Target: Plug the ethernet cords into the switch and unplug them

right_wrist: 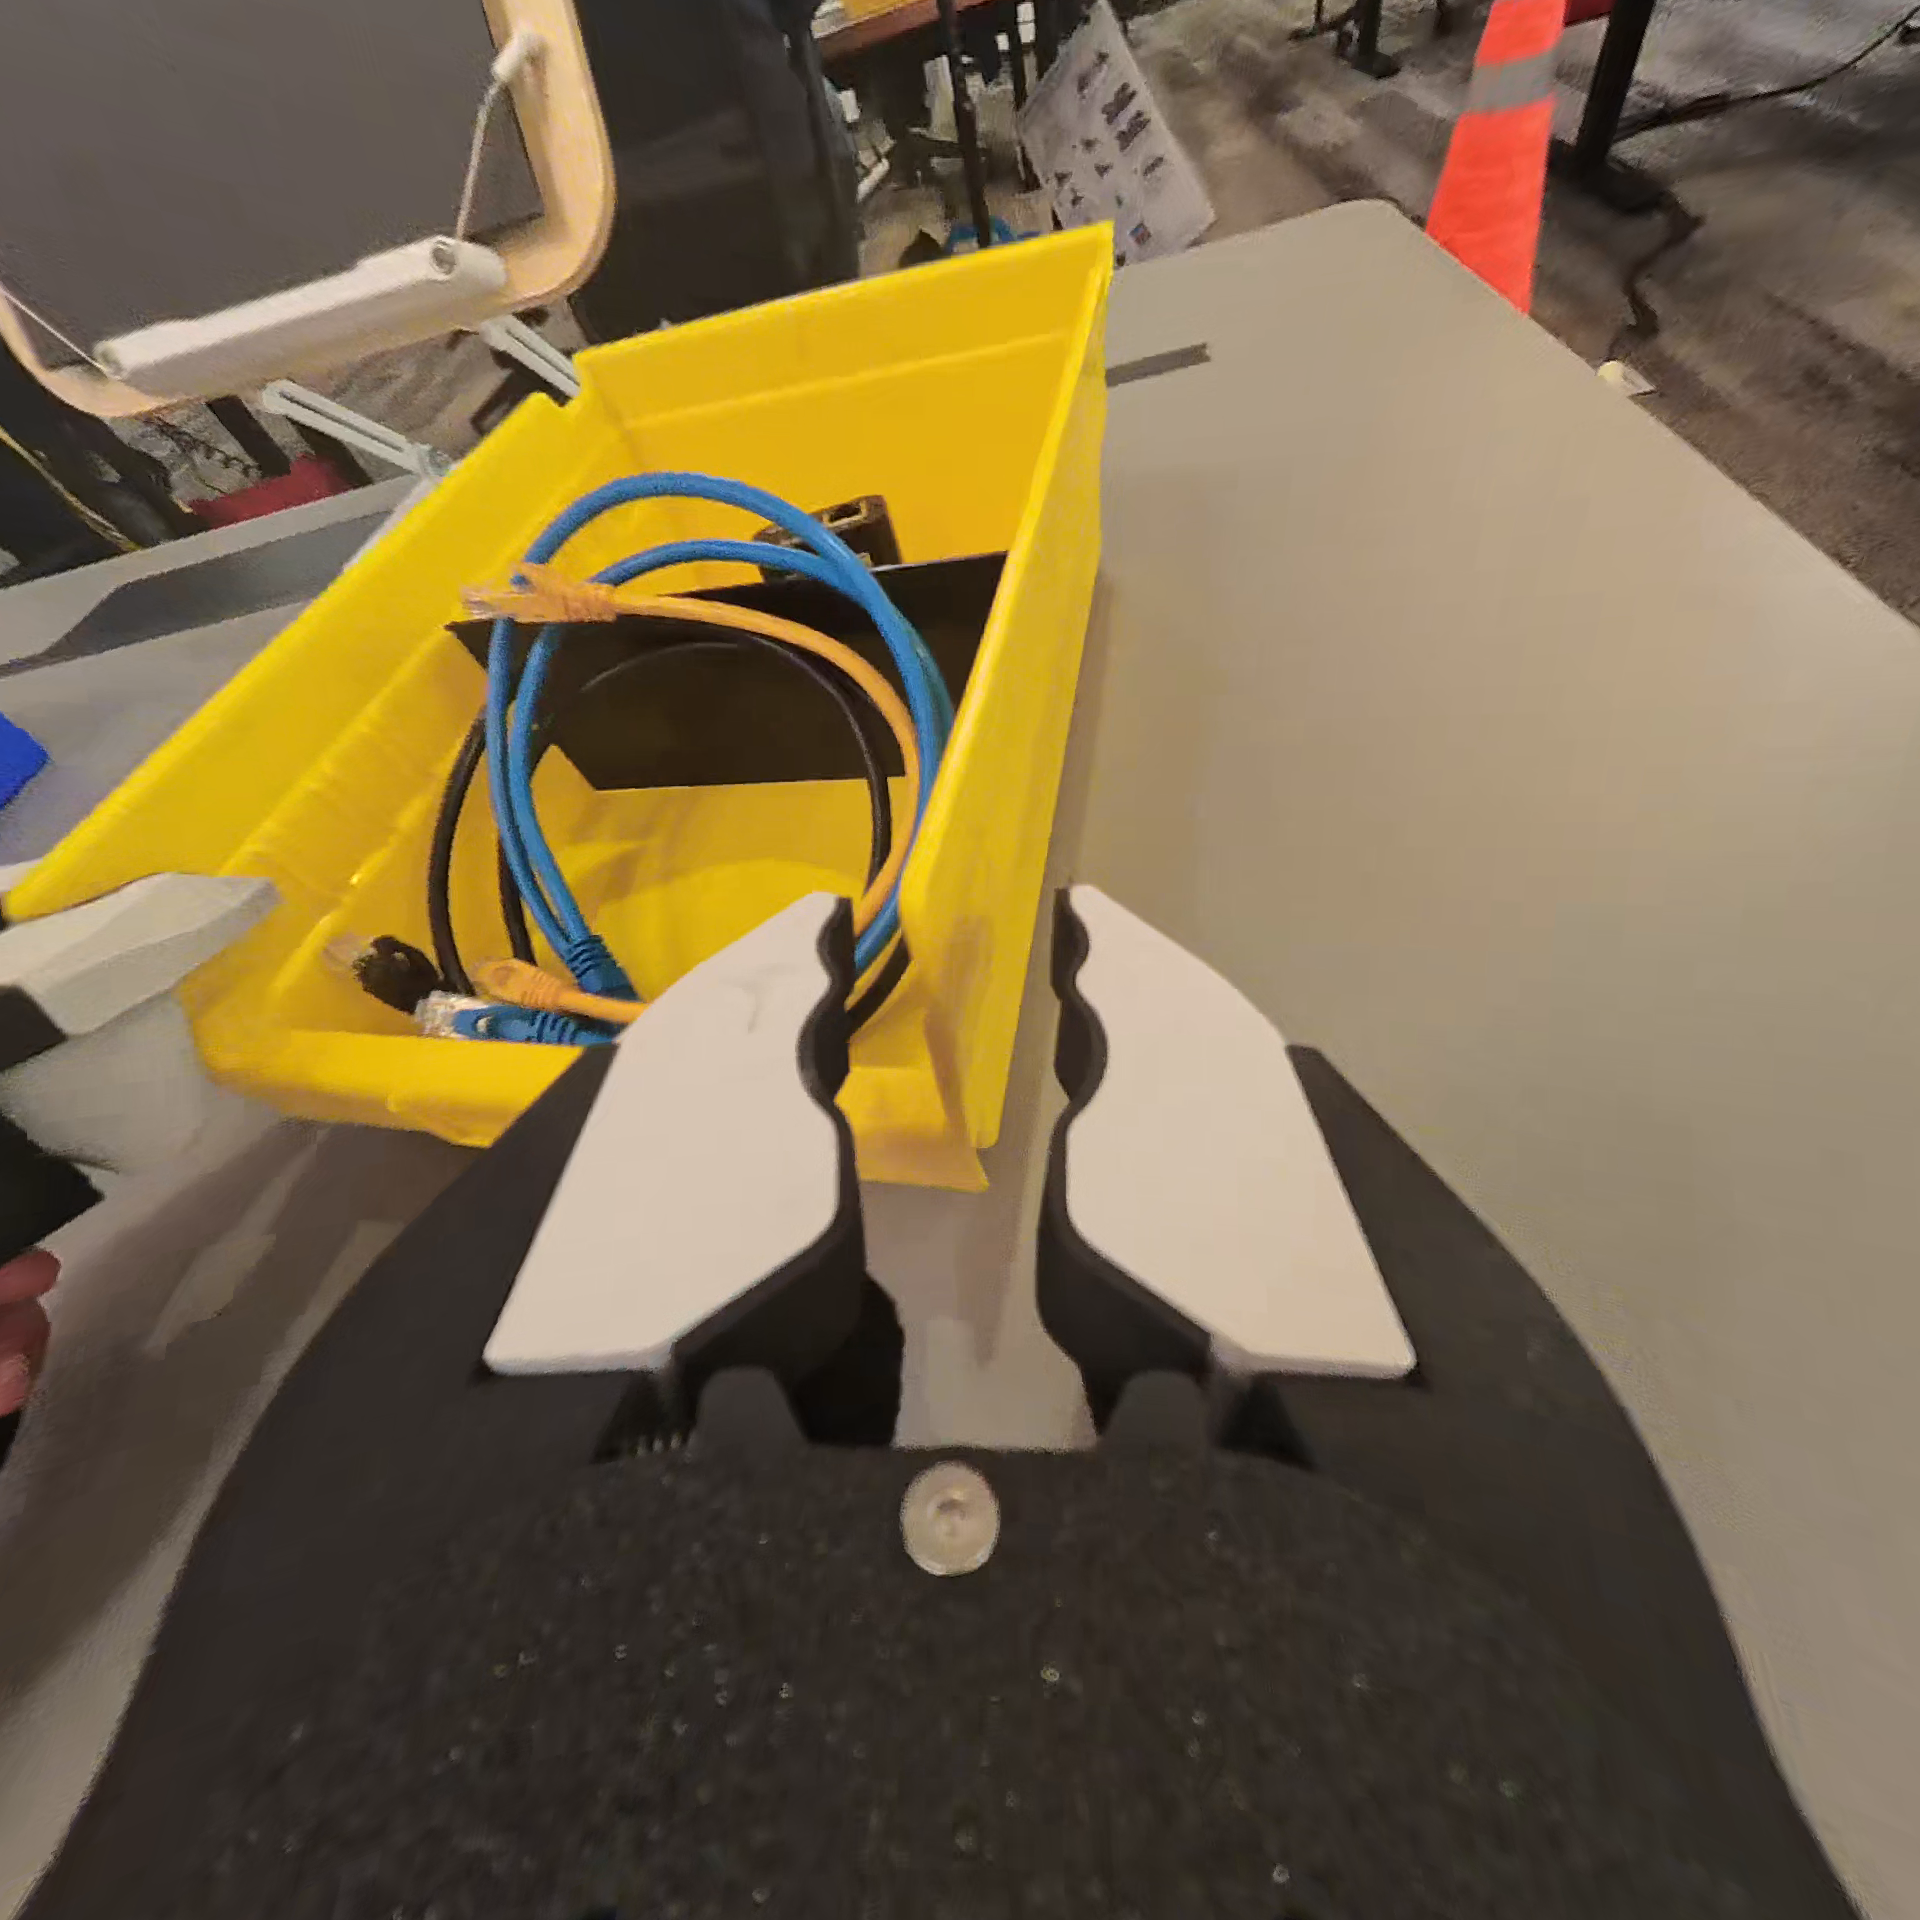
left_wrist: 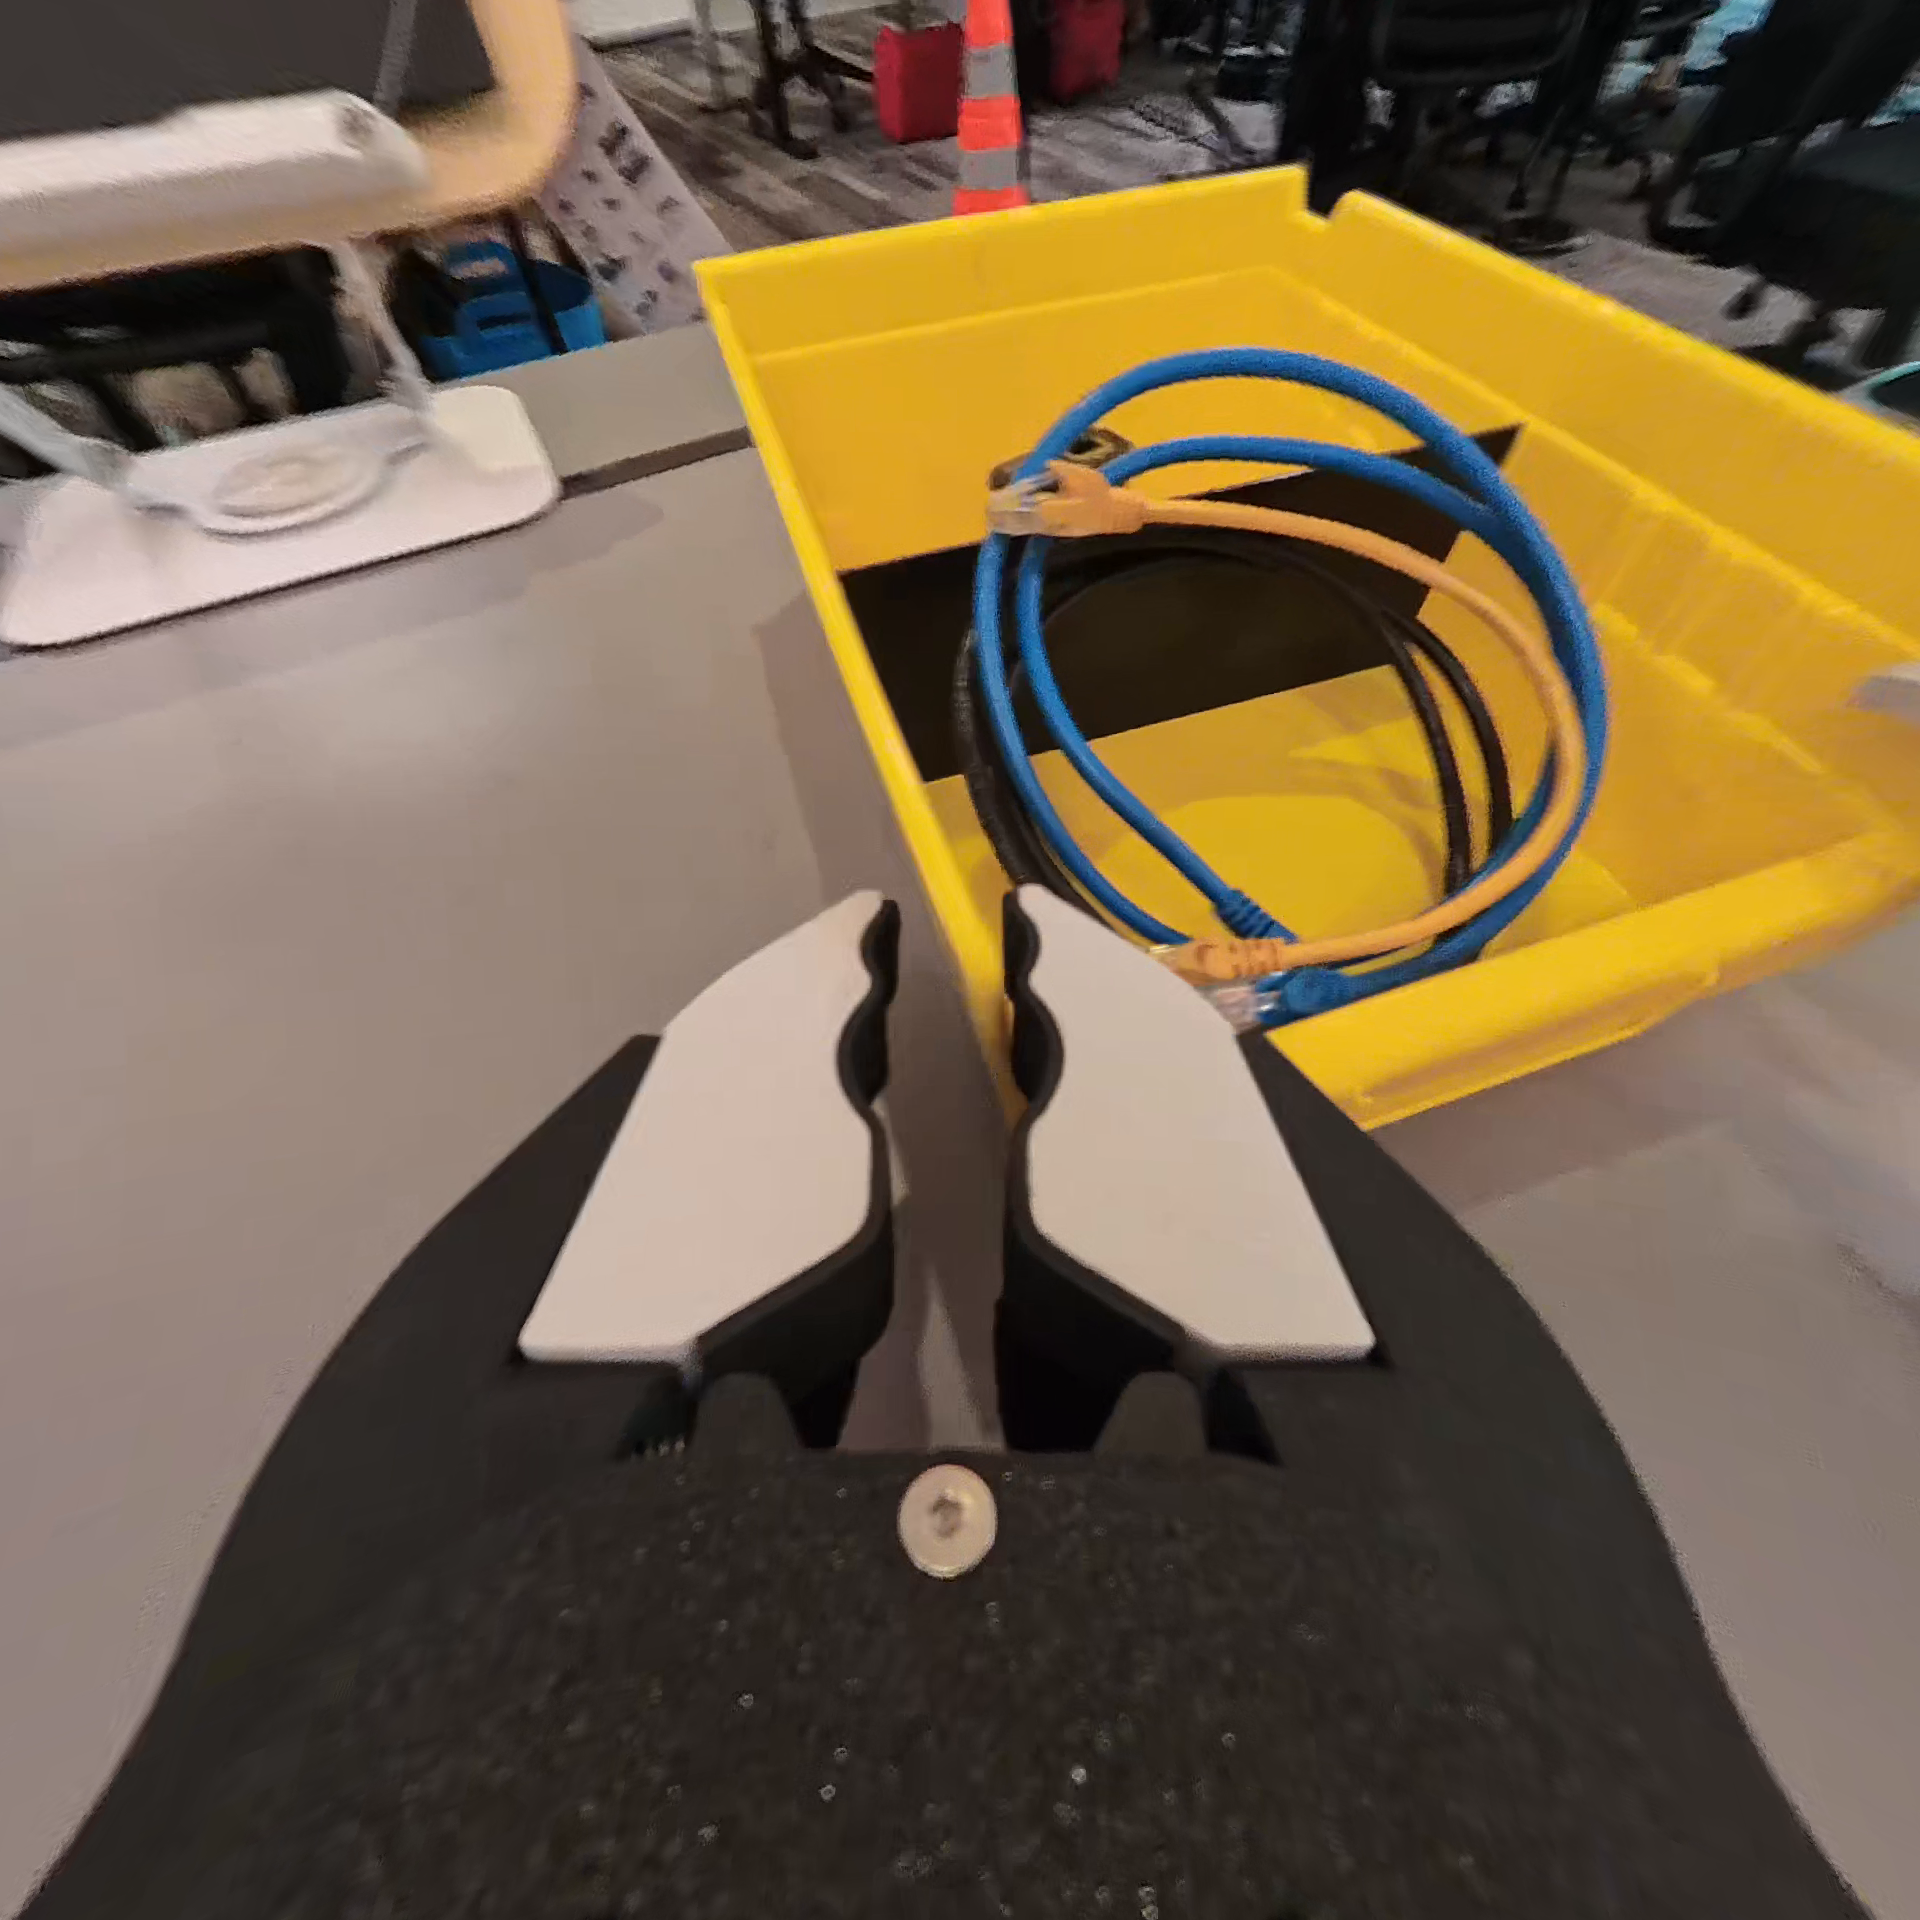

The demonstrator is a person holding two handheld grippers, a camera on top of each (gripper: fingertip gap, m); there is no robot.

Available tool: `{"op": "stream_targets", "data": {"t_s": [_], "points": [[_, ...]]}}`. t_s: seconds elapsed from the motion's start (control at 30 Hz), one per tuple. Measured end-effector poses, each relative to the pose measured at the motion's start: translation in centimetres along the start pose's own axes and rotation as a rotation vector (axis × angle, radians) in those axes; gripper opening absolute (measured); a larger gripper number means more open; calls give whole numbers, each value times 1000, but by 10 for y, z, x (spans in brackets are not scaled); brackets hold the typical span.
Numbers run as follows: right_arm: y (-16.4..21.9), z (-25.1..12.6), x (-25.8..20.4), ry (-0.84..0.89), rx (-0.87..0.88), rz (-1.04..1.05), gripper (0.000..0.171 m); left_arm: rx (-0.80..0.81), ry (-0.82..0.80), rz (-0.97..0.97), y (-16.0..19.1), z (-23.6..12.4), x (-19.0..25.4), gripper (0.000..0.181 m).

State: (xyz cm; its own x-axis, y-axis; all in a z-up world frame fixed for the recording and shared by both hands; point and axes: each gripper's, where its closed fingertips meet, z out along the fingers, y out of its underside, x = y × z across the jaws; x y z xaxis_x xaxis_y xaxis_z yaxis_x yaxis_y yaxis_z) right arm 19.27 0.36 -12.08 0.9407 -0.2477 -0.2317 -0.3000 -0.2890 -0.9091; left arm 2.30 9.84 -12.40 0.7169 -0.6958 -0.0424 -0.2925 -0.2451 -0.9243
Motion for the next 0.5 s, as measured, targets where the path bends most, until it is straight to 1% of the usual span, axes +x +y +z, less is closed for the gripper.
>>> {"op": "stream_targets", "data": {"t_s": [0.03, 0.07, 0.1, 0.13, 0.23, 0.3, 0.4, 0.5], "points": [[-1, 4, 1, 13, -3, -11, 28, -17, 30, -25, 1, 5, 2, 11], [-2, 7, 1, 34, -5, -26, 14, -28, 43, -57, 0, 7, 2, 11], [-2, 10, 3, 71, -7, -35, 7, -31, 53, -82, -3, 9, 3, 12], [-3, 11, 7, 128, -5, -59, 4, -44, 54, -83, -4, 10, 3, 12], [-3, 11, 7, 239, -27, -160, 4, -57, -8, -7, -4, 9, 0, 9], [-12, 8, 0, 266, 17, -190, 3, -38, 2, -49, -6, 3, -3, 8], [-29, 5, -28, 214, 74, -114, 3, -40, -4, -122, -11, -9, -24, 7], [-36, 13, -67, 190, 85, -150, 3, -19, -65, -145, -15, -27, -60, 6]]}}
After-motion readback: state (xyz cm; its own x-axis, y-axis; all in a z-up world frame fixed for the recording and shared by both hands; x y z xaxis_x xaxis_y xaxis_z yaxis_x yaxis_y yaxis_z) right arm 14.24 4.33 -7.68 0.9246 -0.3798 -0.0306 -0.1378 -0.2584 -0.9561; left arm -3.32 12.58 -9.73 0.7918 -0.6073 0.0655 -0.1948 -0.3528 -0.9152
